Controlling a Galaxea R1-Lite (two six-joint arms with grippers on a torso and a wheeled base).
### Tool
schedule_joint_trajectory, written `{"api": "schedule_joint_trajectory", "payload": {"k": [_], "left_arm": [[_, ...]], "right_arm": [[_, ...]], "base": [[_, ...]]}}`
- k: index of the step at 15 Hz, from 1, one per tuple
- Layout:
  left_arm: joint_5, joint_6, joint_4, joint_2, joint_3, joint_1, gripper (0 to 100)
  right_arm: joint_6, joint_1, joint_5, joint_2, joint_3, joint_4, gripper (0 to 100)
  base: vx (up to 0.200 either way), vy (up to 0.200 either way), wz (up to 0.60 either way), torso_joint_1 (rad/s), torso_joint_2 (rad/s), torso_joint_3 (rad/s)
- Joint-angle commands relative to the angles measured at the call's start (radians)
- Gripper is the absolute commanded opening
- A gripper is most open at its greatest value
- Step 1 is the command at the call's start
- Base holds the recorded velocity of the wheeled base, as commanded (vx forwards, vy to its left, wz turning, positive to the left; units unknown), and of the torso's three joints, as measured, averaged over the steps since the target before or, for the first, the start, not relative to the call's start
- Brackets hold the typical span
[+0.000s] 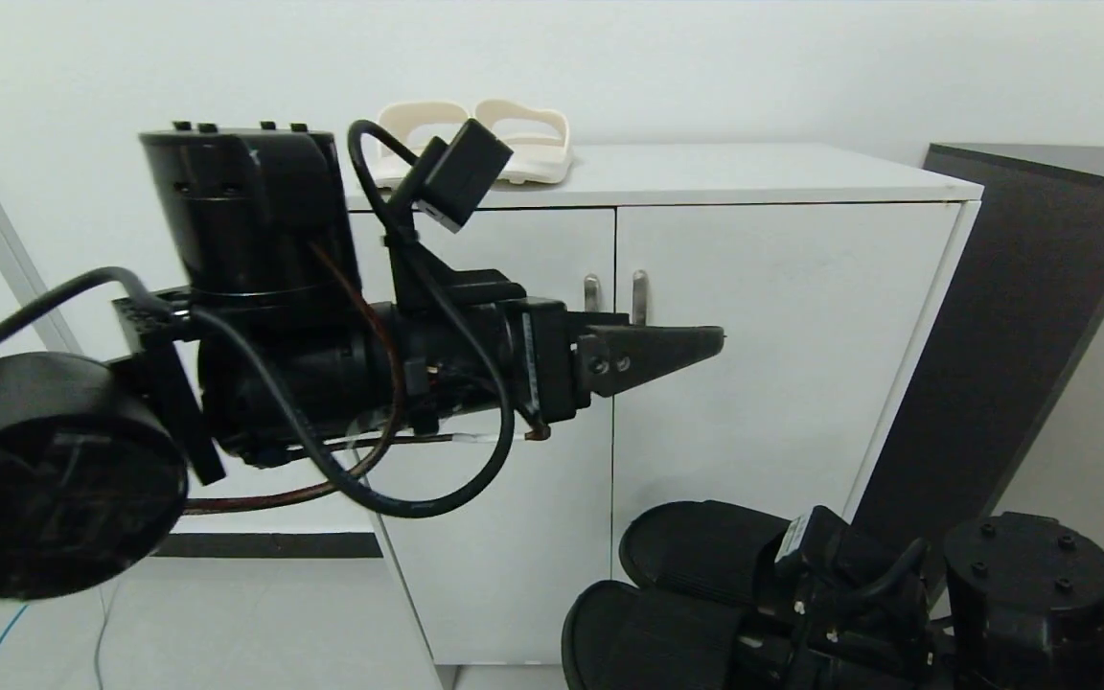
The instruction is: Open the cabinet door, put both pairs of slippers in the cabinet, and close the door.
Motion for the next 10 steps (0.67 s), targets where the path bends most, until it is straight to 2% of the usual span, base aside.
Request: {"api": "schedule_joint_trajectory", "payload": {"k": [1, 4, 7, 10], "left_arm": [[-0.017, -0.019, -0.012, 0.095, -0.054, 0.008, 100], [-0.001, -0.029, -0.013, 0.17, -0.123, 0.019, 100], [0.042, -0.032, -0.013, 0.189, -0.126, 0.02, 100], [0.116, -0.034, -0.015, 0.213, -0.148, 0.039, 100]], "right_arm": [[-0.001, 0.0, 0.001, 0.003, 0.0, 0.0, 0], [-0.001, 0.0, -0.001, 0.004, 0.002, 0.0, 0], [-0.003, 0.0, -0.001, 0.006, 0.011, 0.001, 0], [-0.01, 0.0, -0.001, 0.004, 0.019, 0.0, 0]], "base": [[0.0, 0.0, 0.0, 0.0, 0.0, 0.0], [0.0, 0.0, 0.0, 0.0, 0.0, 0.0], [0.0, 0.0, 0.0, 0.0, 0.0, 0.0], [0.0, 0.0, 0.0, 0.0, 0.0, 0.0]]}}
